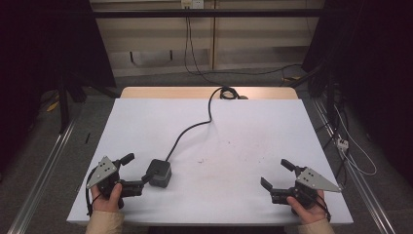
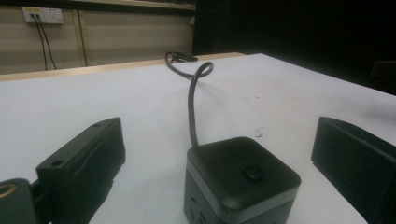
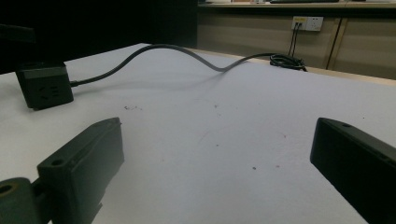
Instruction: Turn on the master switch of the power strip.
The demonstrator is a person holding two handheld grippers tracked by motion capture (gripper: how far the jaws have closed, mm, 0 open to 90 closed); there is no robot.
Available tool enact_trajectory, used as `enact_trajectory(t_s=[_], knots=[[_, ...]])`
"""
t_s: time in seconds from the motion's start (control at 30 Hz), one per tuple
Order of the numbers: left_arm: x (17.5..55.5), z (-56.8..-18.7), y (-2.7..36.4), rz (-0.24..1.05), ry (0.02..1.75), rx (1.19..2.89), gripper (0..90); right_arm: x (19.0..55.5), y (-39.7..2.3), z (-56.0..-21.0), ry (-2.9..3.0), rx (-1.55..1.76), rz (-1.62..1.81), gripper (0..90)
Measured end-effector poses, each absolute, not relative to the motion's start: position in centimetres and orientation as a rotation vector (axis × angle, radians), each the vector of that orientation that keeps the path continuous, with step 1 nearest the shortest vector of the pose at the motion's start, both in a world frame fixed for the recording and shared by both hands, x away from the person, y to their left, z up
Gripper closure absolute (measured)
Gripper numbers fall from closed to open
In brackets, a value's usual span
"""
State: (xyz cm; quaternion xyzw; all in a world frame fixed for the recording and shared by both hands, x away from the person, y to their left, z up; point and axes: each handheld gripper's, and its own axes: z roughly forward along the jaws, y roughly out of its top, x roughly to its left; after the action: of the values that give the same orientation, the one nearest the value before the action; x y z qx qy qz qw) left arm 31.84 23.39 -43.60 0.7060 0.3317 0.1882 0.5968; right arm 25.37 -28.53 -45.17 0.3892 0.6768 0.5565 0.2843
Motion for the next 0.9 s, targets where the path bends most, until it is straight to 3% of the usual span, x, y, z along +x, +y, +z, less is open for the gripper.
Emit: enact_trajectory(t_s=[0.9], knots=[[31.93,-43.1,22.47,0.418,0.777,1.634,6.4,25.35,-28.46,-45.12,1.811,1.04,1.486,2.3]])
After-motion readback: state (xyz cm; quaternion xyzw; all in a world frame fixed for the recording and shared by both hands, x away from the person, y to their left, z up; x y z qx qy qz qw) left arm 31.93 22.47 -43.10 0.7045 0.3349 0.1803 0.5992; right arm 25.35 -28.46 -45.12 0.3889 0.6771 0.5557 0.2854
